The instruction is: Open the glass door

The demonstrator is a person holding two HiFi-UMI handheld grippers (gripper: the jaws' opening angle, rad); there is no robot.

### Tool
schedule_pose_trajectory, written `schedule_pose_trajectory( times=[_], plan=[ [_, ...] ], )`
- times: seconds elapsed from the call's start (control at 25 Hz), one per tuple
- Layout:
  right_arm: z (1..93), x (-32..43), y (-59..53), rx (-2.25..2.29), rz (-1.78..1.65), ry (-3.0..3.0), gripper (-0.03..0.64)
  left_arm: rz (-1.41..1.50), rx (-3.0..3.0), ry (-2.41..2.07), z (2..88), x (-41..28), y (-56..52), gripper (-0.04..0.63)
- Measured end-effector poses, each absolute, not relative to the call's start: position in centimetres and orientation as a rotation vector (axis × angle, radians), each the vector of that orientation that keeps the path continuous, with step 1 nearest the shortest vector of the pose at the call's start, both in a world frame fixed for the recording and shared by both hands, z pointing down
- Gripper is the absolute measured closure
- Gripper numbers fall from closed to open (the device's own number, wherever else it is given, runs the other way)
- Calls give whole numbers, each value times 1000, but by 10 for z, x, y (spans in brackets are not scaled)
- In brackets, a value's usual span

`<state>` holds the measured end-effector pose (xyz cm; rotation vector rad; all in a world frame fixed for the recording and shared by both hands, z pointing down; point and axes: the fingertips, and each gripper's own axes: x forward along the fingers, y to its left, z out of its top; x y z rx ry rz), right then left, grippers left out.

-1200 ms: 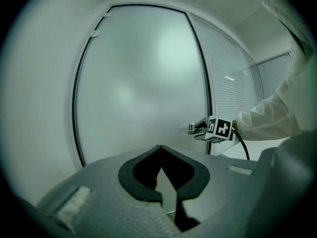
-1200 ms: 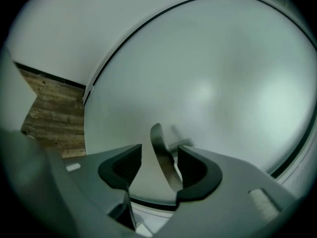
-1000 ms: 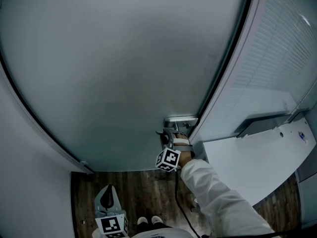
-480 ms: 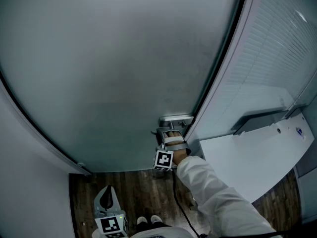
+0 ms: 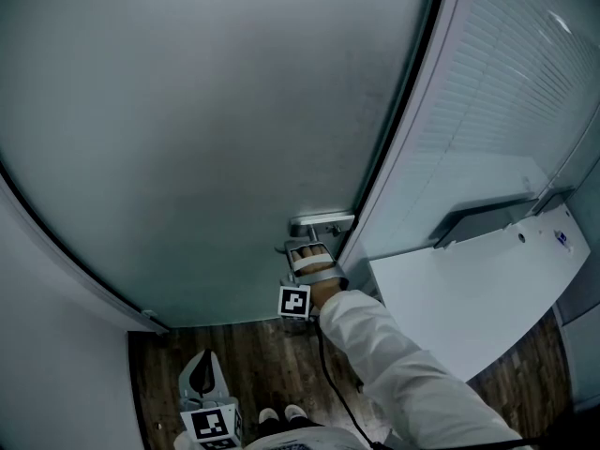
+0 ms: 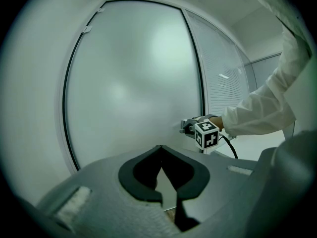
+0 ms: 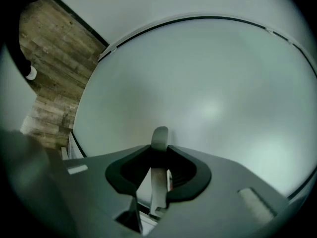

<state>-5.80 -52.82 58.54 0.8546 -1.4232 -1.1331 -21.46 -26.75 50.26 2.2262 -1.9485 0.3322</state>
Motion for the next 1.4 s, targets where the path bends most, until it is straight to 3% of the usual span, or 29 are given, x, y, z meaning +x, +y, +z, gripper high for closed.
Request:
schedule_pose_trajectory(
  times=[0.32, 1.4],
  plan=[
    [617, -35, -522, 594, -1129, -1134, 514, 354, 2257, -1937, 503, -202, -262, 592],
    [606, -43, -430, 702, -1105, -1218, 518, 290, 2346, -1901, 488, -185, -246, 592]
  ],
)
